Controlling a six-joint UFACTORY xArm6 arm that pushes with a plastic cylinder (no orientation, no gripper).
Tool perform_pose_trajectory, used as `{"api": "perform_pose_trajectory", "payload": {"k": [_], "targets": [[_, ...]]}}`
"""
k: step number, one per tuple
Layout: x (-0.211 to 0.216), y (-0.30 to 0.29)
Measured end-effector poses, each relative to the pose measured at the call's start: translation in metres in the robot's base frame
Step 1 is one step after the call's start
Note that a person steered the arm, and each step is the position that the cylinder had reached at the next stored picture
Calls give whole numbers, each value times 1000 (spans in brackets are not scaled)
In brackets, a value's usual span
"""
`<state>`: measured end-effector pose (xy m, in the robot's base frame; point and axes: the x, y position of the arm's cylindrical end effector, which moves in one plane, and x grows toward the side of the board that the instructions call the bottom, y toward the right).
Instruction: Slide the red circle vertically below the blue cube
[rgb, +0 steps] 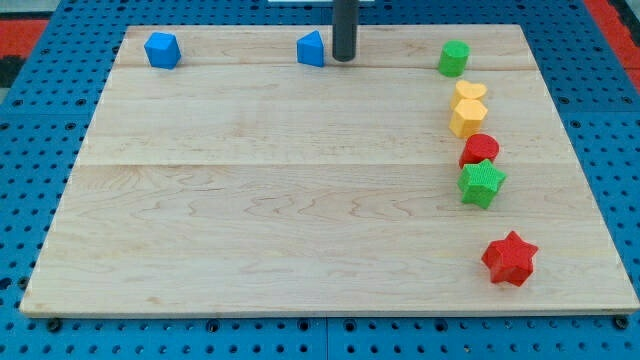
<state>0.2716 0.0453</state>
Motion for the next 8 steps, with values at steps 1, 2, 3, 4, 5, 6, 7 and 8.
{"api": "perform_pose_trajectory", "payload": {"k": [1, 2, 3, 4, 5, 6, 7, 8], "targets": [[15, 84], [16, 135], [14, 145], [13, 148], [15, 149], [36, 156], [55, 173], [80, 176]]}}
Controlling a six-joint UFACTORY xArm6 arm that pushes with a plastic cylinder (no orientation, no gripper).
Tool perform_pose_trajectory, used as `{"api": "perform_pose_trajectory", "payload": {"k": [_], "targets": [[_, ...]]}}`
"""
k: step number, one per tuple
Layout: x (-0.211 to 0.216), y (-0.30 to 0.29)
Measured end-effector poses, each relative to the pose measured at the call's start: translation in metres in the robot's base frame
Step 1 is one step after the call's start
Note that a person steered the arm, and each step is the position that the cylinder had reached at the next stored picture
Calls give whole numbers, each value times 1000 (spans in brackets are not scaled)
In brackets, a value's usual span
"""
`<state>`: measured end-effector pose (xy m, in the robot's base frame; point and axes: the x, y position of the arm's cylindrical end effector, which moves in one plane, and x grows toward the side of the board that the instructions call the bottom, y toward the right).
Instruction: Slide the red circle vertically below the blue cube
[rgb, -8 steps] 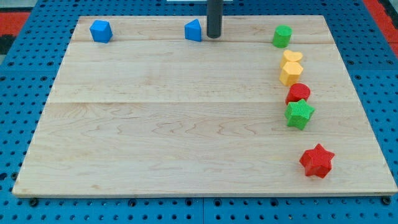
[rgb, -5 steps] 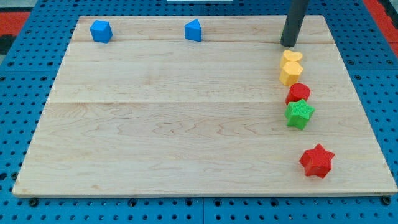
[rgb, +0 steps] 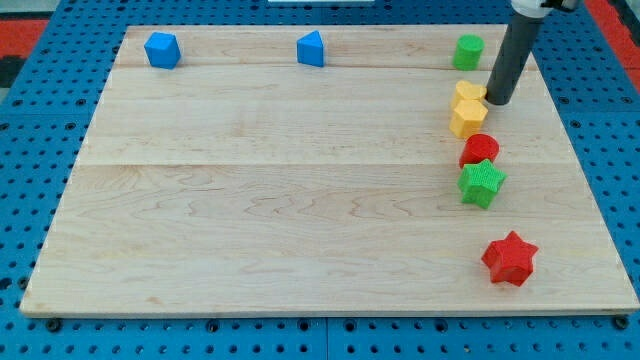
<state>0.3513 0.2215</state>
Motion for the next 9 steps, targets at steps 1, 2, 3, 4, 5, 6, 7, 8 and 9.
{"api": "perform_pose_trajectory", "payload": {"k": [1, 2, 3, 4, 5, 6, 7, 8, 9], "targets": [[46, 38], [93, 7], [99, -90], [90, -151], [79, -129], [54, -129], [80, -219], [81, -271], [66, -234]]}}
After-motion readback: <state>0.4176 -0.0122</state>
